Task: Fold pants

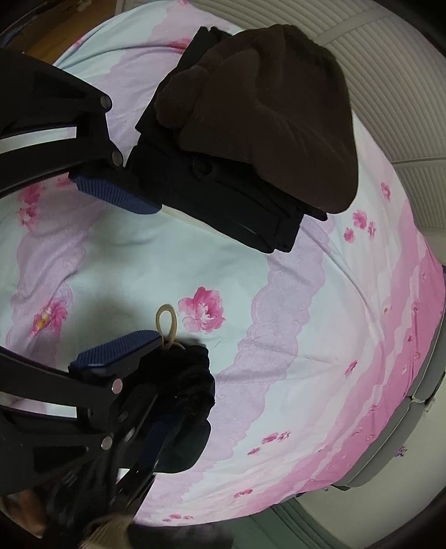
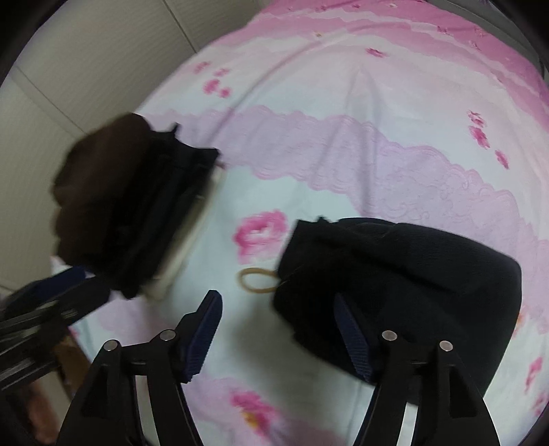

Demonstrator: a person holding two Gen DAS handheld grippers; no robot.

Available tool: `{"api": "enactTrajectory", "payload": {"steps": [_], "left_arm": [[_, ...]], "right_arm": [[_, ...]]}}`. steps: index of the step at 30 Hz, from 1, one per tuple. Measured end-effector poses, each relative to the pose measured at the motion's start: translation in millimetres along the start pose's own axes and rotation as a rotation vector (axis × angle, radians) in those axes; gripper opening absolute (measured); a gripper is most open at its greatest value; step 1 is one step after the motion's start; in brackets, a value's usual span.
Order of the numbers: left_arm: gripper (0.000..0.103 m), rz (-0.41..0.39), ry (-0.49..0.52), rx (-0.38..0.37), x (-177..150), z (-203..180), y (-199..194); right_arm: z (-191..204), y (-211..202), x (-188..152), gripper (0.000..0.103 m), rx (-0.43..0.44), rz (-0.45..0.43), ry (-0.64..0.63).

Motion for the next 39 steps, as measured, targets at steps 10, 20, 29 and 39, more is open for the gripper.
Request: {"api": "enactTrajectory", "payload": {"steps": [10, 20, 29, 39], "left_arm": [[0.087, 0.072, 0.066, -0.162, -18, -58, 15], [0.09, 0.251, -0.077, -0.317, -20, -113, 86], [0.072, 0.339, -0.147, -0.305, -28, -134, 135], [0.024, 0.232, -0.065, -0.39, -8, -153, 86]], "right_arm": [[-48, -75, -67, 0.077, -0.064, -0.09, 0.127], [-140, -73, -157, 0.077, -0.197, -0.017, 0.391], [-151, -54, -177, 0.077, -0.185, -0.019, 0.436], [-157, -8, -165, 0.077, -0.208, 0.025, 0.384]]}}
Point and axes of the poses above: each gripper's, at about its wrist camera, not at the fingertips, and y roughly the way its jaws point, z to its left, x to its top, the point moved 6 cm from there along y, roughly the way its jaws point, and after that the axes turned 11 degrees about -y, right-handed, at the moved point
